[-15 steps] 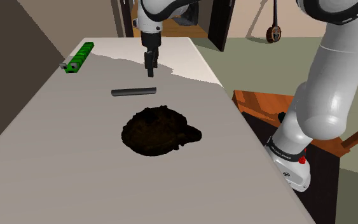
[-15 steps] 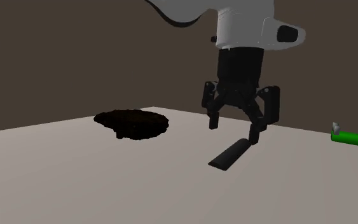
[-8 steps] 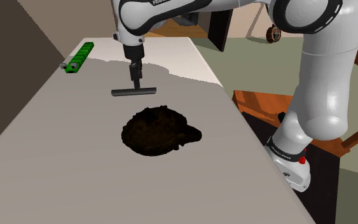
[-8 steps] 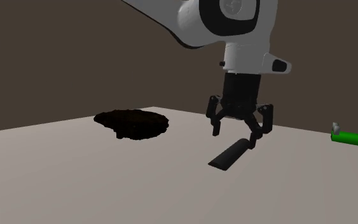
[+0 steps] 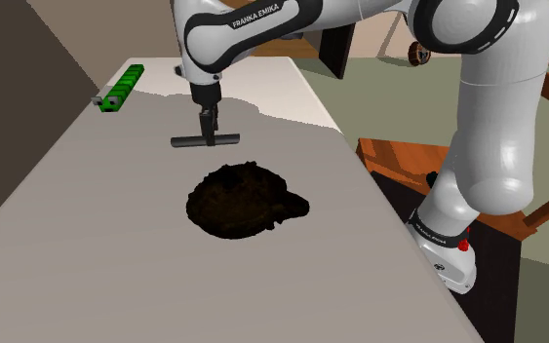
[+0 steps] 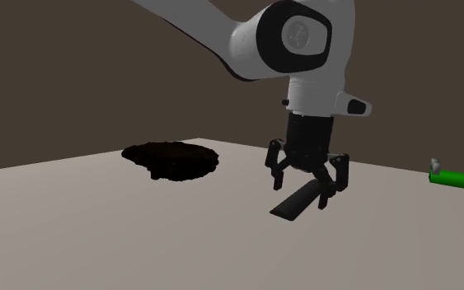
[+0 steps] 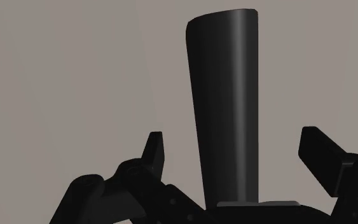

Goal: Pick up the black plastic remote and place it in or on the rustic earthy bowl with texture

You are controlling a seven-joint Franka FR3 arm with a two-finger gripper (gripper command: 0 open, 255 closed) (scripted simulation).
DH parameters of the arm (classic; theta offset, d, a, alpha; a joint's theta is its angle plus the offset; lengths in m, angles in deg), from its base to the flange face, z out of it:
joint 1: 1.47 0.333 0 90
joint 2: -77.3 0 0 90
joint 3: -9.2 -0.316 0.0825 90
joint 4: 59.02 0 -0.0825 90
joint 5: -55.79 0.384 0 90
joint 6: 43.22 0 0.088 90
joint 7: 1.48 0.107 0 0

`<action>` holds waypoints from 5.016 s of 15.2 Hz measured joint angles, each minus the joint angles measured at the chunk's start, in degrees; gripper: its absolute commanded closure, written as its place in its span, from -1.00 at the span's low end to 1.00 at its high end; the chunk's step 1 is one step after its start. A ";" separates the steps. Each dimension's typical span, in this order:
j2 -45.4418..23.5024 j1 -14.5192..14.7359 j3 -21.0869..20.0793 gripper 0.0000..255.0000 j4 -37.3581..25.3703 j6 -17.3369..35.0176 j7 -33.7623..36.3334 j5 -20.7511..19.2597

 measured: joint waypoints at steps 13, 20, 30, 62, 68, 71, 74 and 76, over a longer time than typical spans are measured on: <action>0.08 -0.02 0.03 1.00 -0.01 0.14 0.00 -0.04; 0.55 -0.02 -0.01 1.00 -1.45 -1.97 0.06 0.02; 1.80 0.02 -0.08 1.00 -7.20 -8.95 0.48 0.03; 21.51 5.86 -4.64 1.00 4.81 -15.81 11.15 2.05; 29.16 8.96 -7.91 1.00 14.48 -13.16 16.92 3.91; 31.70 10.51 -9.73 1.00 17.13 -12.68 20.01 4.83; 34.33 12.04 -11.57 1.00 20.63 -11.41 22.86 5.91; 34.99 12.29 -11.86 1.00 22.26 -10.37 23.21 6.19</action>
